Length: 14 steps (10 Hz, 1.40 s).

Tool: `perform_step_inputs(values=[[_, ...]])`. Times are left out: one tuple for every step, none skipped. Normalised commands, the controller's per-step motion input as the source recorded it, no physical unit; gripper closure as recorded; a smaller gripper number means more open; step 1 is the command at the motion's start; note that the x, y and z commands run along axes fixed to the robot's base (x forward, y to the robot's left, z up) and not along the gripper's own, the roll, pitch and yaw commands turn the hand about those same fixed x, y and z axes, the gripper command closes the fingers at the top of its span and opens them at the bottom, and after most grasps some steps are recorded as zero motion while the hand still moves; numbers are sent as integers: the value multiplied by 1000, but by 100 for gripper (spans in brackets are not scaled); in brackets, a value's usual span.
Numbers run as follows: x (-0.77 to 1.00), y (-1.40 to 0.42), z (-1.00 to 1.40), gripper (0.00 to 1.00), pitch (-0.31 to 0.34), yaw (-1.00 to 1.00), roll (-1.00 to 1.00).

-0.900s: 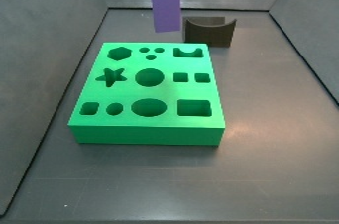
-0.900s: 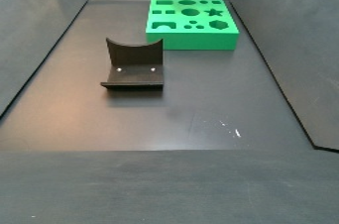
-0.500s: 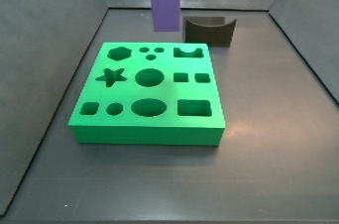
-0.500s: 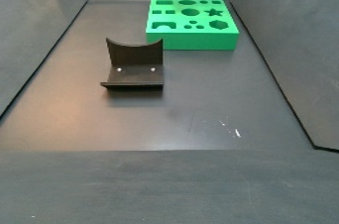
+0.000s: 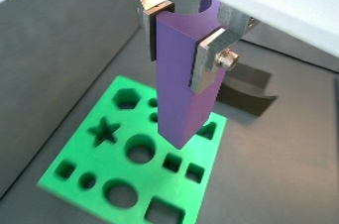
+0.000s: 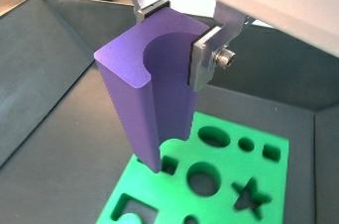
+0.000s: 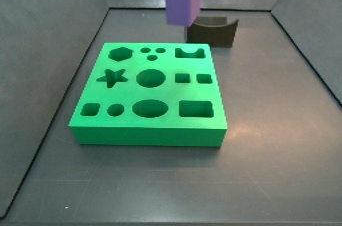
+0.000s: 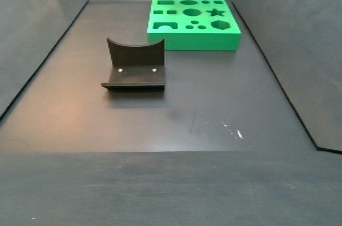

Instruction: Insert the arch object.

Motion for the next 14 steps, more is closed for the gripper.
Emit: perform_step_inputs(values=[[166,546,0,100,-130,-494,0],[183,603,0,100,-166,-431,-19],[191,620,23,100,-183,-409,-36],[189,594,0,100,-167,-443,-16],[200,540,0,100,-124,-506,0],[226,474,0,100,-111,-571,0],[351,220,0,100,-89,-817,0],[94,29,-191,100,-59,-1000,59],[77,11,-249,100,-36,-1000,84],[20,0,-274,100,-24,-1000,93],[0,0,-249,100,0,-1000,90],[0,0,-243,100,34,-971,101],[0,0,-260,100,53,-940,107],[-11,0,-271,100,133,-891,117]])
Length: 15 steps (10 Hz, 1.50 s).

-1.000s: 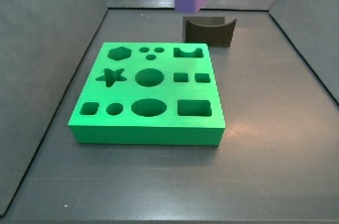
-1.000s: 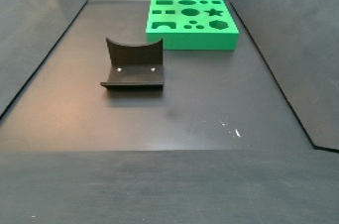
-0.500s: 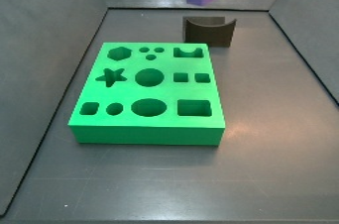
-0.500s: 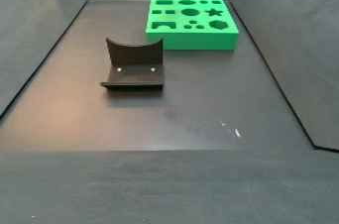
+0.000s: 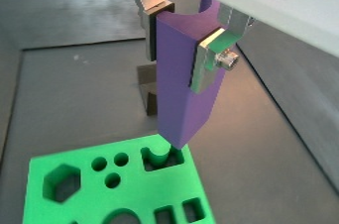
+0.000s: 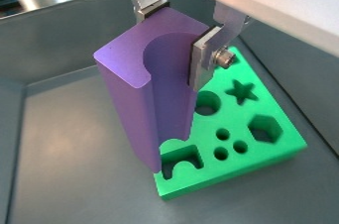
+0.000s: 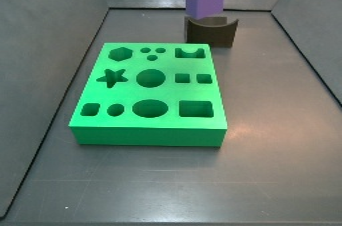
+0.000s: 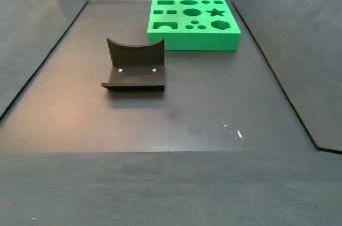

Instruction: Insert the arch object.

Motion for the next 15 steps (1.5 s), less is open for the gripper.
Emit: perform_step_inputs(values=[[-63,0,-251,100,253,-817,119],[-51,0,-246,100,260,-800,117],[-40,0,-251,100,204,-857,106],[-31,0,-257,100,131,-946,59],[-23,0,-257,100,110,-969,44],[-29,0,-237,100,93,-991,37],[0,0,-257,100,80,-920,40],[0,0,-254,100,90,-620,71],[-117,0,-260,100,20,-237,119],[-80,0,-174,100,40,-126,99],[-6,51,-209,100,39,0,114],[0,3,-251,100,41,0,139],[0,20,-229,100,53,46,204],[0,69,-283,100,19,60,174],[0,111,-291,100,0,46,41]])
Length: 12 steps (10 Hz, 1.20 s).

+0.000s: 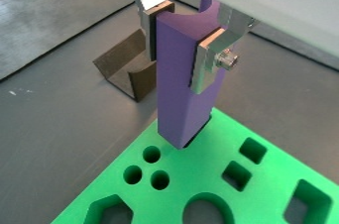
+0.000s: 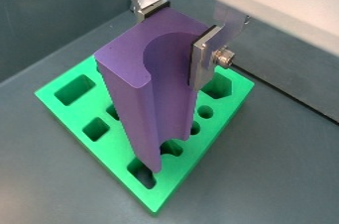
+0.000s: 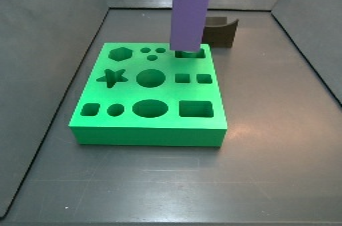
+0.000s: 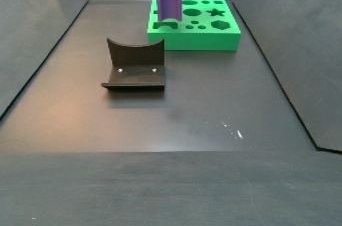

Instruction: Insert the arch object.

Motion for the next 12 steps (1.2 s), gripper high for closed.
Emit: perform_step_inputs(values=[[6,131,-297,100,-9,60,0],[137,106,-326,100,-17,0,-74],[177,60,-291,100,0,0,-90],[223,0,-197,100,-26,-43,-189],[177,0,-114,100,-57,-97,-214],[43,0,-97,100,-66,0,-210],[0,0,-114,100,-101,0,-226],[0,0,-123,100,-106,0,-230],[0,0,-149,100,-124,0,-266],[0,0,-183,100,-134,-26,-271],[0,29,-269,100,-96,-26,-166],[0,29,-306,100,-69,0,-87]])
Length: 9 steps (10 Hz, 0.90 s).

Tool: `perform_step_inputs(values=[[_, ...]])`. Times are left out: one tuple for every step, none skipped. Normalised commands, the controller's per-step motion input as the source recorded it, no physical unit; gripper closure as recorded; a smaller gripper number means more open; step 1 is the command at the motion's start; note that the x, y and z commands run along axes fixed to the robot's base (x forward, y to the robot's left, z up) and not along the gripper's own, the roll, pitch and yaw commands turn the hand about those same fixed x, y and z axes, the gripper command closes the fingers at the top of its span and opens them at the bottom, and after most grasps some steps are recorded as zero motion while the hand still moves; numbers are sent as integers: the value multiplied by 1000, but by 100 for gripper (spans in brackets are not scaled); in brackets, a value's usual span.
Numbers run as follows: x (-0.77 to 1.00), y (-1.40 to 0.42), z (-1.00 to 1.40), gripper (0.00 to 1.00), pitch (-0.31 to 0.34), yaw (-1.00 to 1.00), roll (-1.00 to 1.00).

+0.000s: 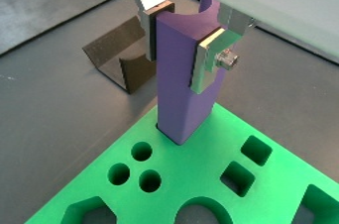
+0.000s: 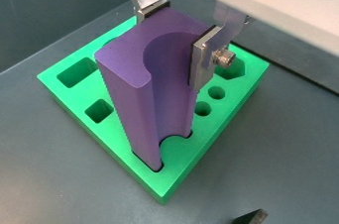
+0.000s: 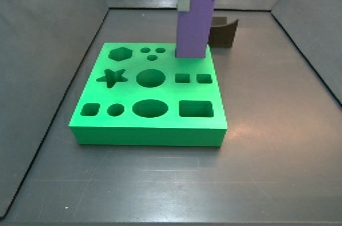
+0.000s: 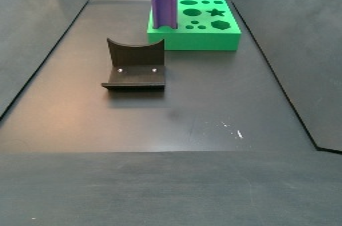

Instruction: Insert the arch object.

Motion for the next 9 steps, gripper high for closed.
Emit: perform_step_inputs(values=[[51,0,-477,100,0,0,0],[143,0,-497,100,49,-6,4],[131,9,-349,100,36,0,0],[46,0,-323,100,1,0,0],[29,0,-309,100,6,0,0],[20,0,-297,100,19,0,10],[34,0,-257,100,13,0,0],[0,20,0,100,0,0,-16],[0,0,0,100,0,0,0]])
